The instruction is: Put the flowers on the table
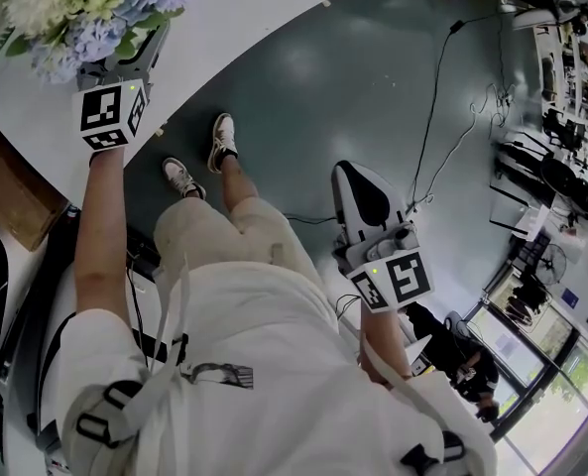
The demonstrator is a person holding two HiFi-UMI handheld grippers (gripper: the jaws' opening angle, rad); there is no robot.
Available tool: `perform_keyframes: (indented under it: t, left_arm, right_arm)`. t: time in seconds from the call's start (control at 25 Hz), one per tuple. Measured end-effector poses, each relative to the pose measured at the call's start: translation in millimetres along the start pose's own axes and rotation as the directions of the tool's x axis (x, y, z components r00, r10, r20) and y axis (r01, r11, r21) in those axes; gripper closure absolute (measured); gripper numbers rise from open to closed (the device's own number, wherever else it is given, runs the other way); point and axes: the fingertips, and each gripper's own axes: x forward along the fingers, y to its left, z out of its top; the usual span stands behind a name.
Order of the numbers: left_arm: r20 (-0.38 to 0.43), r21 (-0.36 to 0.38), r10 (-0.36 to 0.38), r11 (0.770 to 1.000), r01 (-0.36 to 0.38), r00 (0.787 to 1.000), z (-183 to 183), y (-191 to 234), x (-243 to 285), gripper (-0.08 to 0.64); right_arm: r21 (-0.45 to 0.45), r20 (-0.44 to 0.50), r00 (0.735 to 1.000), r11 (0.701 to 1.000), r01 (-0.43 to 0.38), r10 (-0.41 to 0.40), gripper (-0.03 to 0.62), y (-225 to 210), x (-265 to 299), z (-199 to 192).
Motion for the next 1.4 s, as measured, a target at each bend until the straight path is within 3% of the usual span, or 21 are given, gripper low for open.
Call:
perform_keyframes:
  t: [0.08, 0.16, 0.44, 0.76, 0.92, 1.4]
  left_arm:
    - [-0.020, -0.013, -0.001, 1.000, 0.001, 1.000, -2.5, 1.1, 0.5, 0.101]
    - [-0.032, -0.022, 0.000, 1.000, -0.001, 0.999, -3.1, 1.9, -5.0, 0.091]
    - [-0.041, -0.030, 0.006, 1.000, -0.007, 0.999, -18.8, -1.5, -21.3, 0.091]
    - [-0.046, -0.034, 0.014, 0.999, -0.016, 0.999, -5.5, -4.6, -37.1, 0.091]
    - [-0.086, -0.045, -0.002, 0.999, -0.002, 0.996, -5.7, -19.1, -48.7, 0.092]
    - [-0.150, -0.067, 0.134, 0.987, -0.146, 0.980, 26.0, -9.0, -104.8, 0.092]
  right_arm:
    - [0.001, 0.005, 1.000, 1.000, -0.002, 0.002, 0.583, 0.6, -1.6, 4.4]
    - [0.000, 0.010, 1.000, 1.000, -0.006, 0.006, 0.583, 4.4, -2.8, 7.9]
    - [-0.008, 0.032, 0.999, 1.000, -0.018, 0.018, 0.583, 11.6, 5.0, 1.2]
    - [-0.016, 0.079, 0.996, 0.999, -0.027, 0.029, 0.583, 18.0, -1.2, 14.1]
    - [-0.013, 0.097, 0.994, 0.999, -0.041, 0.042, 0.583, 21.6, -7.8, 19.6]
    - [-0.075, 0.228, 0.950, 0.977, -0.202, 0.214, 0.583, 41.3, 10.3, 77.8]
